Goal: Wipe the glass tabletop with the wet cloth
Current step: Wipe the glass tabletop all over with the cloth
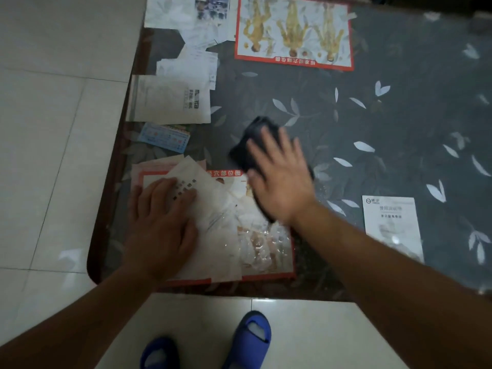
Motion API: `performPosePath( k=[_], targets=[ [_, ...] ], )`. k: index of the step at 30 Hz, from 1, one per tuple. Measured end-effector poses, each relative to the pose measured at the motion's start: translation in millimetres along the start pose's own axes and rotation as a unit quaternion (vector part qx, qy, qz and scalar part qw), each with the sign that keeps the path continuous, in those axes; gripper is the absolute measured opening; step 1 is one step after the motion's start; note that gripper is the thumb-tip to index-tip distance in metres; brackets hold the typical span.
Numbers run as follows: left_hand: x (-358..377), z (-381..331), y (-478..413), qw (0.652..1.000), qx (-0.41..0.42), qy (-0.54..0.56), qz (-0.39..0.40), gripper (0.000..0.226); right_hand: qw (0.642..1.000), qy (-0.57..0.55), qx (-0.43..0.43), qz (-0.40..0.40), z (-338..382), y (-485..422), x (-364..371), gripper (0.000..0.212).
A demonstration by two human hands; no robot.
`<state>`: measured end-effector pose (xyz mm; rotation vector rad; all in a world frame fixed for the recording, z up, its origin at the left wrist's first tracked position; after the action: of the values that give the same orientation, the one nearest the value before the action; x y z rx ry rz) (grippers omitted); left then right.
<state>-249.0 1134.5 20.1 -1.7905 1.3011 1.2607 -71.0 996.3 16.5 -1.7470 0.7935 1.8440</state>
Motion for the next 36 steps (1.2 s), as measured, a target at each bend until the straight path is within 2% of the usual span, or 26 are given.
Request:
performPosePath(
  k=[2, 4, 5, 7, 9, 10, 11, 14, 16, 20, 23, 27, 29, 31, 35, 36],
  targets=[
    [-1, -2, 1, 1.000, 0.004, 0.003, 0.006, 0.061, 0.994, -0.007, -0.110, 0.009, 45, 54, 6, 0.058],
    [-3, -4, 1, 1.000, 0.014, 0.009, 0.005, 0.062, 0.990, -0.004, -0.143, 0.021, 43, 72, 7, 0.057],
    [-5, -5, 1, 1.000, 0.021, 0.015, 0.005, 0.062, 0.994, 0.002, -0.109, 0.013, 27, 64, 5, 0.058],
    [-7, -5, 2, 0.999, 0.036, 0.026, 0.017, 0.062, 0.999, -0.004, 0.038, 0.002, -20, 36, 0, 0.057],
    [-10, 2, 9, 0.998, 0.049, 0.025, 0.032, 0.059, 0.985, -0.035, 0.170, 0.018, -52, 19, 0, 0.058],
    [-13, 10, 13, 0.998, 0.046, 0.018, 0.031, 0.057, 0.980, -0.043, 0.196, 0.019, -50, 18, 1, 0.058],
    [-18, 19, 18, 0.999, 0.040, 0.012, 0.022, 0.054, 0.980, -0.046, 0.191, 0.013, -36, 19, 2, 0.059],
    [-29, 42, 33, 0.999, 0.025, 0.027, -0.012, 0.045, 0.996, -0.042, 0.078, 0.001, 36, 42, 2, 0.061],
    [-27, 46, 39, 0.999, 0.037, 0.036, -0.010, 0.048, 0.999, -0.040, 0.032, 0.013, 64, 55, 3, 0.061],
    [-22, 50, 41, 0.997, 0.050, 0.061, -0.026, 0.054, 0.998, -0.043, 0.022, 0.026, 80, -4, -1, 0.058],
    [-23, 58, 41, 0.994, 0.040, 0.094, -0.048, 0.064, 0.999, -0.032, 0.004, 0.025, 123, -44, -2, 0.059],
    [-24, 61, 40, 0.994, 0.006, 0.098, -0.040, 0.077, 0.988, -0.008, -0.152, 0.020, 172, 10, 2, 0.059],
    [-24, 65, 41, 0.996, -0.026, 0.074, -0.036, 0.079, 0.980, 0.001, -0.194, 0.042, 172, 34, 3, 0.060],
    [-24, 65, 41, 0.997, -0.029, 0.064, -0.035, 0.079, 0.980, -0.002, -0.191, 0.046, 166, 15, 1, 0.060],
    [-22, 67, 40, 0.997, -0.021, 0.066, -0.031, 0.079, 0.997, -0.026, -0.052, 0.050, 163, -66, -2, 0.058],
    [-23, 67, 40, 0.997, -0.018, 0.064, -0.030, 0.078, 0.997, -0.028, -0.046, 0.049, 168, -70, -2, 0.058]
  ],
)
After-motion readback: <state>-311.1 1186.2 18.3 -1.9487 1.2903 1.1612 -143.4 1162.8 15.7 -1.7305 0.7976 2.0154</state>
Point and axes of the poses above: each hand's wrist, its own y-axis away from the middle knuckle, its own x-axis out of the palm, z = x × y, the point moved 9 cm from there along -y, towards the middle knuckle, and after that the axes turned 8 degrees about y, right-handed, at the moved point
